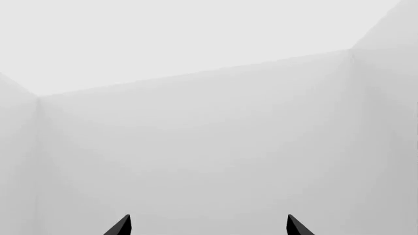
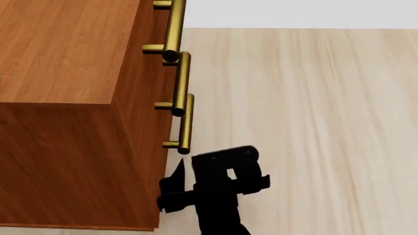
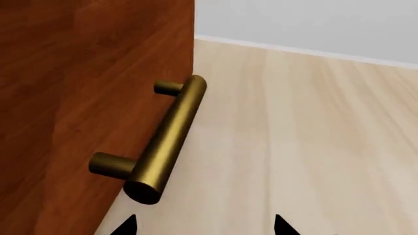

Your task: Close the bottom drawer of the cabinet and open the top drawer.

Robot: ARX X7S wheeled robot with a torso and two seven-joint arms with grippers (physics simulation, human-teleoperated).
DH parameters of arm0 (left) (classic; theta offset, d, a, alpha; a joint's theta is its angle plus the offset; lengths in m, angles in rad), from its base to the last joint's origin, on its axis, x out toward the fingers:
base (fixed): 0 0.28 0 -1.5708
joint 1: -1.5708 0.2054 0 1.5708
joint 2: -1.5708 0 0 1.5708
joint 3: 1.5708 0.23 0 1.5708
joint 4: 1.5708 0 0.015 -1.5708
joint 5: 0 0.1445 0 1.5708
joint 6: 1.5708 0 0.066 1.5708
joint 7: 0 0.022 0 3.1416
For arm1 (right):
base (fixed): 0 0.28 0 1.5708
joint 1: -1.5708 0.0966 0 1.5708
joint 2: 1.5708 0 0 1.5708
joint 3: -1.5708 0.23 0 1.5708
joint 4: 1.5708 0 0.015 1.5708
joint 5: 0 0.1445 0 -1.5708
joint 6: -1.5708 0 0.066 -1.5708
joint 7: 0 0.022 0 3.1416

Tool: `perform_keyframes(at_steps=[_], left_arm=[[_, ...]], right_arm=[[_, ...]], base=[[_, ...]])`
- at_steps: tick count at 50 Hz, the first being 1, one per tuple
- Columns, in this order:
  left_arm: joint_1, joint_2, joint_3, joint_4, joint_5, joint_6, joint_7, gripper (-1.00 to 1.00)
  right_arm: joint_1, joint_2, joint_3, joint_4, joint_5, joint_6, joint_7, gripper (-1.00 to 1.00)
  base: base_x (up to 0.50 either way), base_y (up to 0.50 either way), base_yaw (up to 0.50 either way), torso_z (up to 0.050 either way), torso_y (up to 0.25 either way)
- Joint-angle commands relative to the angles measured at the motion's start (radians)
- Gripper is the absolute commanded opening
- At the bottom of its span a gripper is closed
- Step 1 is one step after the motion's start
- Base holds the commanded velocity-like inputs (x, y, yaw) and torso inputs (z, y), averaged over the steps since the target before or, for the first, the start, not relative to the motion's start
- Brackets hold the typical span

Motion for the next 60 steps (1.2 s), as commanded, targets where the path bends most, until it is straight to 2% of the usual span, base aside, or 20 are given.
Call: perform_keyframes(at_steps=[1, 10, 22, 30, 46, 50, 60], left_arm=[[-0.004, 0.0, 0.006, 0.004, -0.008, -0.002, -0.007, 1.0], [-0.011, 0.002, 0.023, -0.003, -0.006, 0.004, -0.012, 1.0], [-0.018, 0.005, 0.035, -0.012, -0.008, 0.013, -0.015, 1.0], [-0.016, 0.002, 0.037, -0.006, -0.013, 0.012, -0.02, 1.0], [-0.033, -0.001, 0.05, -0.008, -0.019, 0.007, -0.027, 1.0], [-0.036, -0.001, 0.053, -0.008, -0.021, 0.006, -0.029, 1.0], [-0.049, -0.004, 0.06, -0.013, -0.025, 0.003, -0.031, 1.0]], right_arm=[[-0.043, 0.036, -0.075, -0.187, 0.091, 0.033, 0.05, 1.0], [-0.139, 0.18, -0.042, -0.454, 0.14, 0.099, 0.132, 1.0], [-0.2, 0.292, 0.029, -0.625, 0.194, 0.128, 0.212, 1.0], [-0.264, 0.32, 0.114, -0.691, 0.293, 0.094, 0.237, 1.0], [-0.291, 0.344, 0.266, -0.874, 0.542, 0.106, 0.32, 1.0], [-0.261, 0.336, 0.317, -0.926, 0.688, 0.123, 0.336, 1.0], [-0.193, 0.295, 0.38, -0.948, 0.824, 0.12, 0.403, 1.0]], base=[[0.0, 0.0, 0.0, 0.0, 0.0], [0.0, 0.0, 0.0, 0.0, 0.0], [0.0, 0.0, 0.0, 0.0, 0.0], [0.0, 0.0, 0.0, 0.0, 0.0], [0.0, 0.0, 0.0, 0.0, 0.0], [0.0, 0.0, 0.0, 0.0, 0.0], [0.0, 0.0, 0.0, 0.0, 0.0]])
